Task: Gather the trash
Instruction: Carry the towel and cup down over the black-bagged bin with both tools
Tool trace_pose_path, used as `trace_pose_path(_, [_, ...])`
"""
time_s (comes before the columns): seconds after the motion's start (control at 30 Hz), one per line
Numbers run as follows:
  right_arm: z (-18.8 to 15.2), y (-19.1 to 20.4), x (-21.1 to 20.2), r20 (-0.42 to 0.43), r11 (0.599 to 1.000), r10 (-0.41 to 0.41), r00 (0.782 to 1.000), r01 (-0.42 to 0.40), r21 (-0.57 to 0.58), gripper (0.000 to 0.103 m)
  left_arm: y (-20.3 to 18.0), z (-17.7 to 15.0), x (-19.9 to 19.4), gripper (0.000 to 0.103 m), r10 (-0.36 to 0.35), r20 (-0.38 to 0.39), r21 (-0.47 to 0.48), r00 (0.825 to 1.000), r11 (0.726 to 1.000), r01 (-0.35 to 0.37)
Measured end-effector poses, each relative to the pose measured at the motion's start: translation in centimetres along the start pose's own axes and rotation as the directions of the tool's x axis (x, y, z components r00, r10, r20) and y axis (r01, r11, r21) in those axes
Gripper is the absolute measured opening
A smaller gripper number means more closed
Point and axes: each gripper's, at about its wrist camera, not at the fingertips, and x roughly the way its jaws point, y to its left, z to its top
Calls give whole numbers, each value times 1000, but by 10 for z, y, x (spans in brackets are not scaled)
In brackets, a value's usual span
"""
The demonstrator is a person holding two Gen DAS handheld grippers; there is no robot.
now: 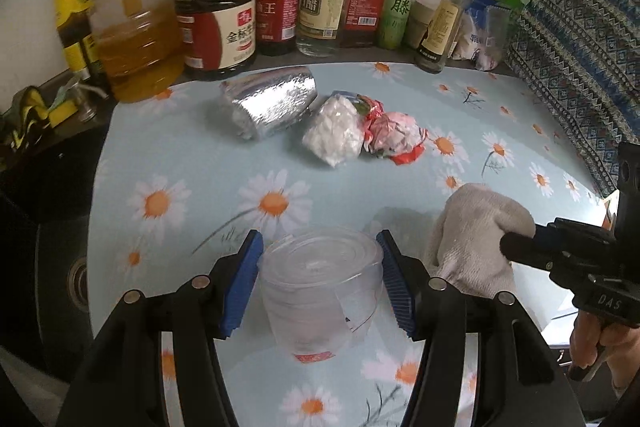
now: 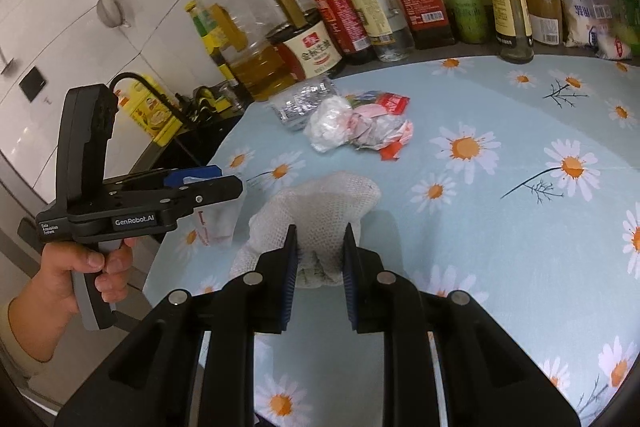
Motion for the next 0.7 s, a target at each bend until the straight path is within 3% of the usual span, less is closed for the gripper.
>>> trace_pose_path(0.3, [-27,41,-15,-25,994,11,1000,-14,-108,22,0,-43,-40,56,4,15,-33,1000,999,-4])
trace_pose_path(0.7, [-72,86,-10,-117,977,84,990,-105,-187,22,8,-112,-75,56,19,5,-102,1000,995,-18])
